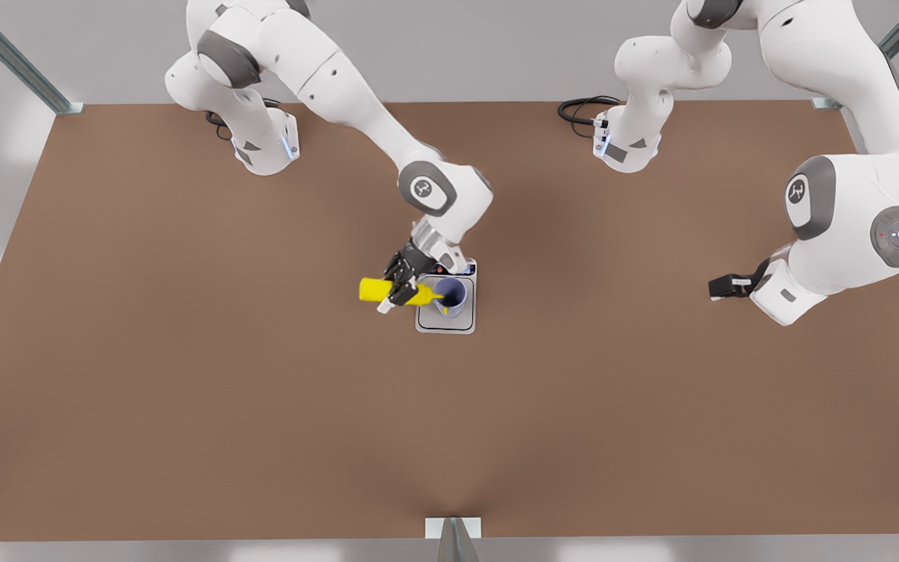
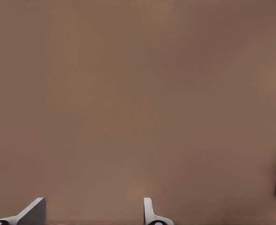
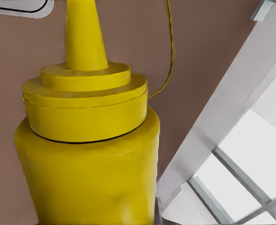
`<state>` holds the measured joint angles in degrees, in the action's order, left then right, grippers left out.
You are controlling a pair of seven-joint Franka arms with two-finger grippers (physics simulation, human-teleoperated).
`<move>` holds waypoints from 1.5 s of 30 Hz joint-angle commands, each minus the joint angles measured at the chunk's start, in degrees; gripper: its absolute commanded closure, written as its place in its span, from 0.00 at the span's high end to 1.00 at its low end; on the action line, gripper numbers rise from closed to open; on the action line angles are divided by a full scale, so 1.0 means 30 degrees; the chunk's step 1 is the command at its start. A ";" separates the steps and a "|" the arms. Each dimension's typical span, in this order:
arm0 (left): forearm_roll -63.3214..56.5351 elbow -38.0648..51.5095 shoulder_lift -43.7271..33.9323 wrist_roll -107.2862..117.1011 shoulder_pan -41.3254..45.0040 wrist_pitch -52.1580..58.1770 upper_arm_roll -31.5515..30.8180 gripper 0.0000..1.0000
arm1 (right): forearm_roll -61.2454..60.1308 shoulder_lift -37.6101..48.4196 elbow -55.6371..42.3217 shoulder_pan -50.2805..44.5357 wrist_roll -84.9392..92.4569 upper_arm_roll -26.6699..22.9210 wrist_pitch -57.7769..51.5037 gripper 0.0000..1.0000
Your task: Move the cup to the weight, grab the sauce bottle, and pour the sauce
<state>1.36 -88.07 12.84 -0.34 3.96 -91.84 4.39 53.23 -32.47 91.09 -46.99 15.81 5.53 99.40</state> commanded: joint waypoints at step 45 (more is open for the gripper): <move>0.0075 0.0996 0.1024 0.1082 0.0059 -0.0149 -0.0146 1.00 | -3.7579 -0.4940 0.0368 1.8386 3.9321 -0.0028 0.1289 0.56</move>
<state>1.58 -85.10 15.91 2.83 4.13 -92.28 3.95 -59.46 -47.64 92.08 8.17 133.76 5.44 103.26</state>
